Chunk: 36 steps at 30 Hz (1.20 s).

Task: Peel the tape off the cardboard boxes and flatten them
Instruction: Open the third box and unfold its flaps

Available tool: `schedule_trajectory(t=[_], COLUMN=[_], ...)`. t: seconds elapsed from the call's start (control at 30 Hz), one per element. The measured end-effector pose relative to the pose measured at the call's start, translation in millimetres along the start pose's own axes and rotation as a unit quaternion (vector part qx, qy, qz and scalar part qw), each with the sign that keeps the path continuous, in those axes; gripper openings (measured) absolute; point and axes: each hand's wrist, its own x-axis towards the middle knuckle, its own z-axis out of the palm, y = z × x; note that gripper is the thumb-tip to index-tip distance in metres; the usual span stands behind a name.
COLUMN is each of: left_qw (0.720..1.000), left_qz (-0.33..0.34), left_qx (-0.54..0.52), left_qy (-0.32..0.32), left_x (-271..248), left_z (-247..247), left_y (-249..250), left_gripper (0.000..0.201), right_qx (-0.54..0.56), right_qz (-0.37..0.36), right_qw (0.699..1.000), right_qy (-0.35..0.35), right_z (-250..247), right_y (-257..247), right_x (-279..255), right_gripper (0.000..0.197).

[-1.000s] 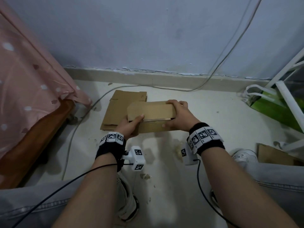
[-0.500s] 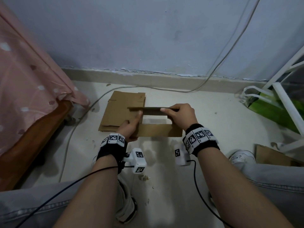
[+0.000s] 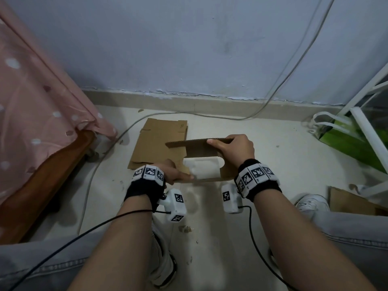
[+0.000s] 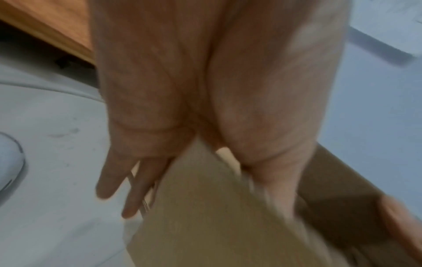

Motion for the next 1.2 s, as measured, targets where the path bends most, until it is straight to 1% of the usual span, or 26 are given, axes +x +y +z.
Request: schedule_trajectory(t=[0.03,0.1,0.17,0.23,0.27,0.3,0.37,0.4,0.47,0.5,0.53,0.63,0.7,0.73,0.77,0.8,0.83,0.87,0.93,0.97,1.03,1.07,1.1,1.13,1.17,1.2], left_qw=[0.999,0.996,0.993,0.988,0.987,0.987,0.988,0.988,0.990,0.991,0.991,0.991,0.990,0.988,0.986,0.985,0.984,0.982,0.971,0.967,0.968,0.972,0.976,0.978,0.978,0.978], left_qz=[-0.011,-0.025,-0.031,-0.042,-0.047,-0.047,-0.036,-0.029,-0.021,-0.017,-0.008,-0.003,-0.002,0.001,0.003,0.004,0.002,0.009,0.017,0.018,0.024,0.030,0.041,0.060,0.085,0.110], left_qx=[0.014,0.007,-0.018,-0.047,-0.055,-0.064,-0.073,-0.072,-0.063,-0.061,-0.061,-0.078,-0.112,-0.139,-0.162,-0.173,-0.179,-0.191,-0.239,-0.252,-0.249,-0.235,-0.215,-0.197,-0.181,-0.167], left_qy=[0.033,0.085,0.114,0.139,0.144,0.143,0.135,0.132,0.123,0.122,0.122,0.109,0.085,0.064,0.046,0.028,0.010,-0.004,-0.018,-0.011,0.003,-0.003,-0.017,-0.036,-0.056,-0.068], left_x=[-0.5,4.4,8.9,14.1,12.6,10.1,3.5,2.3,0.0,-1.6,-3.0,-9.1,-10.7,-13.5,-13.3,-12.1,-10.2,-11.6,-17.9,-17.0,-14.1,-16.0,-14.9,-14.2,-12.5,-10.6], left_z=[1.1,3.1,5.2,6.9,7.4,7.7,8.7,9.1,9.6,9.3,7.7,1.0,-4.6,-7.2,-9.8,-12.8,-15.7,-18.1,-21.9,-21.9,-18.7,-17.1,-16.3,-16.8,-18.0,-18.2], left_y=[5.4,11.8,13.3,7.6,6.7,6.8,9.9,11.0,12.9,14.1,15.2,17.6,16.8,17.0,15.4,12.9,10.3,8.1,6.6,4.3,0.6,0.7,-1.1,-3.6,-6.1,-8.4], left_gripper=[0.084,0.075,0.075,0.077,0.076,0.070,0.047,0.039,0.036,0.035,0.033,0.027,0.029,0.033,0.041,0.050,0.055,0.048,0.021,0.017,0.026,0.033,0.045,0.066,0.095,0.115], right_qx=[0.001,-0.003,-0.007,-0.001,0.007,0.019,0.018,-0.007,-0.079,-0.103,-0.122,-0.120,-0.100,-0.091,-0.077,-0.057,-0.034,-0.006,0.033,0.040,0.045,0.042,0.038,0.040,0.037,0.029], right_qz=[-0.004,-0.007,-0.009,-0.011,-0.008,0.003,0.040,0.059,0.094,0.106,0.108,0.101,0.106,0.106,0.108,0.112,0.117,0.128,0.157,0.164,0.178,0.182,0.180,0.179,0.173,0.167], right_qw=[1.000,1.000,1.000,1.000,1.000,0.999,0.994,0.990,0.982,0.979,0.979,0.984,0.984,0.984,0.983,0.983,0.983,0.983,0.980,0.979,0.975,0.974,0.973,0.973,0.974,0.975], right_qy=[0.000,0.004,0.013,-0.005,-0.025,-0.050,-0.103,-0.124,-0.143,-0.137,-0.125,-0.090,-0.102,-0.113,-0.124,-0.131,-0.135,-0.132,-0.120,-0.118,-0.128,-0.132,-0.140,-0.142,-0.144,-0.146], right_z=[0.9,3.4,3.6,3.4,3.1,2.8,2.6,3.6,6.2,8.7,10.7,9.8,1.9,-3.7,-9.0,-14.5,-19.5,-24.0,-30.7,-33.2,-34.3,-35.7,-35.6,-36.4,-39.0,-42.0], right_y=[-1.5,-4.5,-7.7,-10.7,-11.7,-12.4,-9.9,-7.0,-2.3,-0.5,0.2,-1.0,-4.5,-7.3,-8.8,-10.2,-11.2,-11.6,-13.3,-13.7,-11.5,-11.5,-9.6,-5.2,-4.4,-3.4], right_x=[-1.7,-5.3,-7.0,-8.7,-9.2,-9.9,-10.5,-10.4,-12.3,-13.3,-14.3,-12.8,-10.4,-9.9,-8.6,-7.0,-3.4,0.0,6.7,7.6,10.3,10.1,13.2,19.0,22.3,26.2], right_gripper=[0.067,0.067,0.070,0.071,0.072,0.077,0.095,0.104,0.111,0.108,0.099,0.060,0.037,0.026,0.017,0.013,0.015,0.021,0.029,0.030,0.031,0.031,0.031,0.032,0.031,0.030])
